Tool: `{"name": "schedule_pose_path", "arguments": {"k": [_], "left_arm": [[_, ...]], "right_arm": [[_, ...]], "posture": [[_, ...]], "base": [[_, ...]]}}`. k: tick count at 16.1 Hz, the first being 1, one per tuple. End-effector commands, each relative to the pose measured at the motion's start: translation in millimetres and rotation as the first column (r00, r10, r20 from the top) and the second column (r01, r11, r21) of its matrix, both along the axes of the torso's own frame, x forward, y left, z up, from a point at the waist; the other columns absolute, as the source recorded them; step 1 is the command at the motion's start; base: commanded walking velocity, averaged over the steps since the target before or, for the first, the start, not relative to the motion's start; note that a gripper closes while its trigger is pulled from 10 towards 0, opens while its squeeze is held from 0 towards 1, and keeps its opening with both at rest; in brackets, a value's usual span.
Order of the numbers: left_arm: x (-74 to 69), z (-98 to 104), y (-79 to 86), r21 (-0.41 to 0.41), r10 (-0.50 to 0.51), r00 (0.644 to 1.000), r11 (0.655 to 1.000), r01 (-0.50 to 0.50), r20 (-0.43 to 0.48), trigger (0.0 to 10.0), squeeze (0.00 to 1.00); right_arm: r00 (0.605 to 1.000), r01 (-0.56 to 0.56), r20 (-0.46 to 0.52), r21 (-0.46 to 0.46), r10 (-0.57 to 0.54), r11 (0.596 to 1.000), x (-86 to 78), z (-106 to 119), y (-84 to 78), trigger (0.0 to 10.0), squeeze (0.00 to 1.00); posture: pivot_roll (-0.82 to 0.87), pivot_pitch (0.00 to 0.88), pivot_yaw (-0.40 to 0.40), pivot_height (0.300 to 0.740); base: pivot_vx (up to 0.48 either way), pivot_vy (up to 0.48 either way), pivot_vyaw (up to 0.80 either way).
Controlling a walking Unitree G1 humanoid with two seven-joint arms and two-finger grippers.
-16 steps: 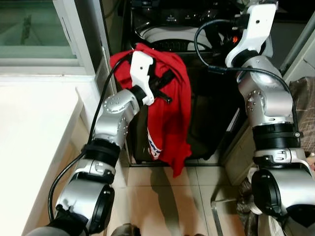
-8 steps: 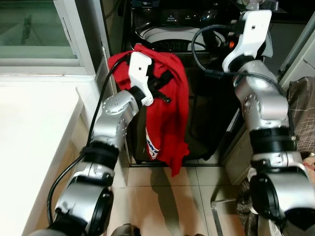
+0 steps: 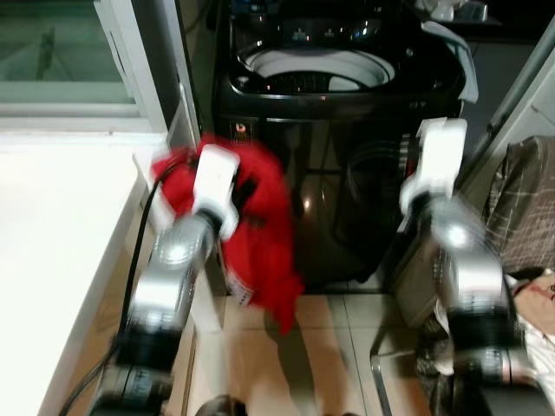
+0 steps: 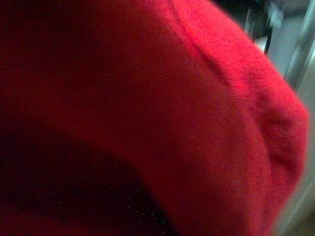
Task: Clothes washing
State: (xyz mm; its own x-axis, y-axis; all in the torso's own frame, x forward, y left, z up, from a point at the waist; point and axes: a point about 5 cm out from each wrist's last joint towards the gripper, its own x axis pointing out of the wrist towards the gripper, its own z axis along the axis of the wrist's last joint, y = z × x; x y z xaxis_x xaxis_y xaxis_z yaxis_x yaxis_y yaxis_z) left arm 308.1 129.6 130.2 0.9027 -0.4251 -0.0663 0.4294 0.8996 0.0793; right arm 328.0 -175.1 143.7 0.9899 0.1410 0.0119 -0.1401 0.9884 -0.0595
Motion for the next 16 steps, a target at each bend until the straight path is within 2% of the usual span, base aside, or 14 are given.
{"name": "schedule_pose_path", "arguments": {"k": [1,2,3,4,5,6,7,12,16], "left_arm": [[-8.5,0,-0.3,0.061,-0.002,1.000,0.998,0.001,0.018,0.0,0.00],[-23.1,-8,-0.5,0.068,-0.028,1.000,0.997,0.028,-0.008,0.0,0.00],[-28.2,-11,-1.9,0.065,-0.027,0.999,0.997,0.028,-0.023,0.0,0.00],[-27.6,-10,-2.2,0.072,-0.011,1.000,0.997,0.012,-0.013,3.3,0.00],[-23.6,-7,-1.9,0.010,0.020,1.000,1.000,-0.020,-0.018,10.0,0.00],[-22.3,-3,-4.2,-0.012,0.021,1.000,1.000,-0.021,-0.001,10.0,0.00],[-22.4,2,-11.8,0.007,-0.017,0.999,1.000,0.016,0.036,10.0,0.00],[-19.5,1,-18.2,0.003,-0.038,0.999,0.999,0.038,0.009,10.0,0.00],[-13.2,7,-15.1,0.001,0.033,0.999,0.999,-0.033,0.035,10.0,0.00]], "right_arm": [[0.999,-0.021,-0.026,0.006,0.021,1.000,-8.6,-8,2.3,10.0,0.00],[0.996,-0.003,-0.092,0.077,0.010,0.997,-23.8,-24,0.9,10.0,0.00],[0.992,0.012,-0.128,0.126,0.004,0.992,-33.6,-34,1.2,10.0,0.00],[0.992,0.012,-0.128,0.123,0.004,0.992,-34.6,-35,2.3,10.0,0.00],[0.994,-0.003,-0.109,0.108,0.015,0.994,-32.0,-32,5.8,10.0,0.00],[0.995,-0.016,-0.095,0.098,0.025,0.995,-30.1,-30,8.7,10.0,0.00],[0.997,-0.020,-0.074,0.083,0.026,0.996,-25.7,-24,11.4,10.0,0.00],[0.999,-0.022,-0.041,0.037,0.023,0.999,-12.6,-13,11.7,10.0,0.00],[0.999,-0.042,-0.031,0.023,0.042,0.999,-7.2,-10,14.7,10.0,0.00]], "posture": [[-0.07,0.000,-0.011,0.740],[-0.07,0.000,-0.017,0.740],[-0.07,0.000,-0.020,0.740],[-0.07,0.000,-0.021,0.740],[-0.07,0.000,-0.020,0.740],[-0.07,0.000,-0.020,0.740],[-0.08,0.000,-0.019,0.740],[-0.09,0.000,-0.011,0.740],[-0.09,0.000,-0.011,0.740]], "base": [[0.000,0.000,0.00],[0.000,0.000,0.00],[0.000,0.000,0.00],[0.000,0.000,0.00],[0.000,0.000,0.00],[0.000,0.000,0.00],[0.255,-0.405,0.00],[0.280,-0.379,0.00],[0.000,0.000,0.00]]}}
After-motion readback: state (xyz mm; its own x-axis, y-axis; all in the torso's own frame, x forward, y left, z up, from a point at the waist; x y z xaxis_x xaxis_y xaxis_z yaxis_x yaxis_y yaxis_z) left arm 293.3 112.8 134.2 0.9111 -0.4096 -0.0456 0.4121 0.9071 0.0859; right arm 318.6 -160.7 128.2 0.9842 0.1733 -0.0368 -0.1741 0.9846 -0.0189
